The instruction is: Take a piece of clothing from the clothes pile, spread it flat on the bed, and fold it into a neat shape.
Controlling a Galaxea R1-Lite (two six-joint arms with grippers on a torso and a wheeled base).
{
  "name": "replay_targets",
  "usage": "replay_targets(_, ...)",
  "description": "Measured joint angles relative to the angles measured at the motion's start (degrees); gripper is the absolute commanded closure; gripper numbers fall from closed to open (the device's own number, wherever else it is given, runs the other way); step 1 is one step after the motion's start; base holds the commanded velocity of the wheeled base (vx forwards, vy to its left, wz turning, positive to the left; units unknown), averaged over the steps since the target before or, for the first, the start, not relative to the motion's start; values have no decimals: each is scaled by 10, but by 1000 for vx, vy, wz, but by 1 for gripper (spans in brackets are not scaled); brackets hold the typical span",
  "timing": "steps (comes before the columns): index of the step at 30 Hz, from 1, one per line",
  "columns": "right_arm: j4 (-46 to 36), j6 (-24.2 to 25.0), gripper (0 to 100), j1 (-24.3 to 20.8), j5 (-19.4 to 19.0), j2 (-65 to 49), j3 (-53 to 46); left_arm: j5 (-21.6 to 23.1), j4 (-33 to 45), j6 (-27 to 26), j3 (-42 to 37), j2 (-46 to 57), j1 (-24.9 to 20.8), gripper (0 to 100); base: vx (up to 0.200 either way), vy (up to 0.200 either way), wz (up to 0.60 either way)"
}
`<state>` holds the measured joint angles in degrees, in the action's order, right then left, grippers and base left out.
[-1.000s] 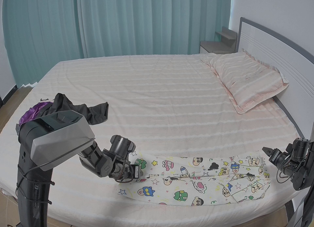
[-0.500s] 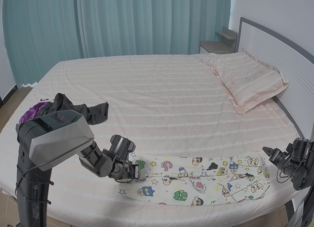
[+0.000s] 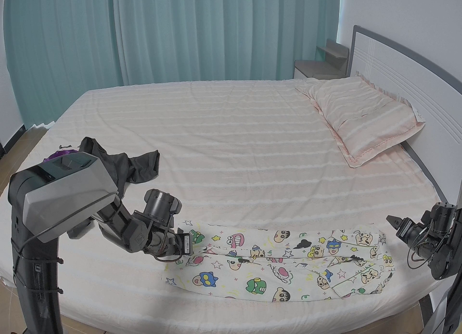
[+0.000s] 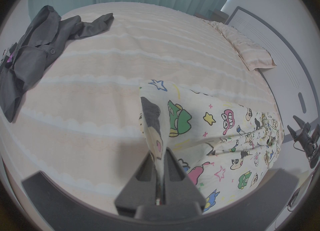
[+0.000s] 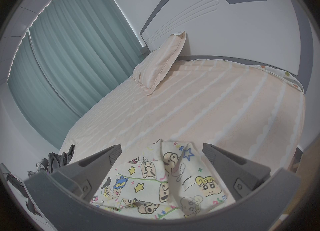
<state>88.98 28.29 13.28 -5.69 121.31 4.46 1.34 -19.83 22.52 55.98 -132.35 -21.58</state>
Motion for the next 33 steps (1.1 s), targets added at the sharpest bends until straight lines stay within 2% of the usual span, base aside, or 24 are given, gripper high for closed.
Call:
replay_targets(11,0,0,0,0,0,0,-1,15,0,-3,-22,31,41,100,0,0,0)
replay_targets(18,0,0,0,0,-1,0,-1,50,6,-7,-46,74,108,100,0,0,0)
replay_targets(26,0,1,0,0,-1,0,-2,102,39,-38,-70,137,220,100,0,0,0)
replay_targets(33,0,1,0,0,-1,-1,-2,142,89,-76,-66,192,340,100,0,0,0)
